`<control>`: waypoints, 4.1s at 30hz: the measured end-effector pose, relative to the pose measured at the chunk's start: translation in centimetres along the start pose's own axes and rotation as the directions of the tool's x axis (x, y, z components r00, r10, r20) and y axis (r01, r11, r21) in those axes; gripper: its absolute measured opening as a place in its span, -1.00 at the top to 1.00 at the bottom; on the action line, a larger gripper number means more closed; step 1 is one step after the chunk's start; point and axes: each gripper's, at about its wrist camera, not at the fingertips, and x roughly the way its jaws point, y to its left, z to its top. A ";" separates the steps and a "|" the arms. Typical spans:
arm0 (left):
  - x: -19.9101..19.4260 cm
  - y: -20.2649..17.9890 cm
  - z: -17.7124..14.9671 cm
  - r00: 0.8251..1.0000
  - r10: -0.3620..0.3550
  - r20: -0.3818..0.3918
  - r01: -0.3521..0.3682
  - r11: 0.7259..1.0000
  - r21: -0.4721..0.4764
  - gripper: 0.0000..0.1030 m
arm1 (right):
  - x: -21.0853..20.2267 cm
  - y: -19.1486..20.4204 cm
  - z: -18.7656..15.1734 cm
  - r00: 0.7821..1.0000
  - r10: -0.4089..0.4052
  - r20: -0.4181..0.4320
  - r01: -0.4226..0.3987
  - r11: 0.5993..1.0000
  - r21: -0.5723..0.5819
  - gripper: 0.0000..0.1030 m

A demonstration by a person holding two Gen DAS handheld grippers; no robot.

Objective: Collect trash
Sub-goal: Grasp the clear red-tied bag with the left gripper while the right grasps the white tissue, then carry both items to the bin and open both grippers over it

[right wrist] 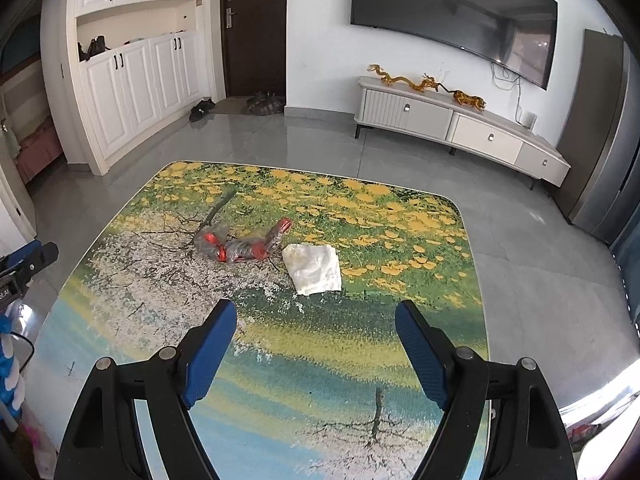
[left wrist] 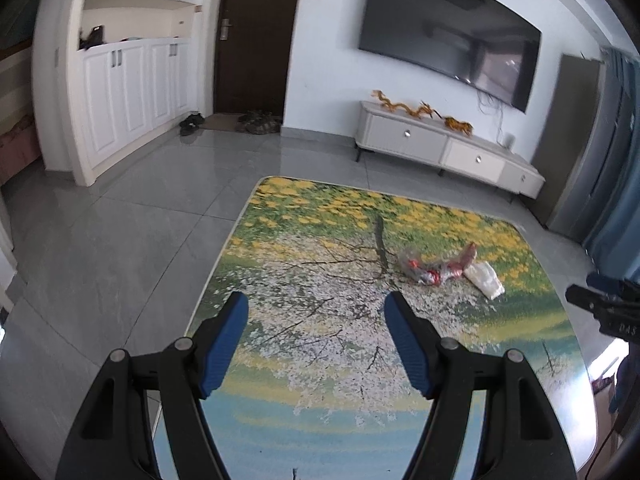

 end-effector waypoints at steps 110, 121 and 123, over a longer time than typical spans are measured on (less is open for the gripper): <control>3.7 -47.4 -7.2 0.900 -0.222 -0.375 0.426 0.626 0.654 0.64 | -3.9 -32.2 -22.4 0.998 -0.052 0.036 0.027 0.870 0.492 0.71; 10.3 -55.1 -9.7 0.838 -0.193 -0.511 0.507 0.623 0.596 0.65 | 0.3 -36.1 -24.5 0.999 -0.035 -0.035 0.049 0.835 0.548 0.71; 11.1 -56.0 -10.1 0.826 -0.198 -0.528 0.522 0.625 0.581 0.64 | 1.2 -36.5 -24.7 0.998 -0.031 -0.052 0.055 0.829 0.556 0.71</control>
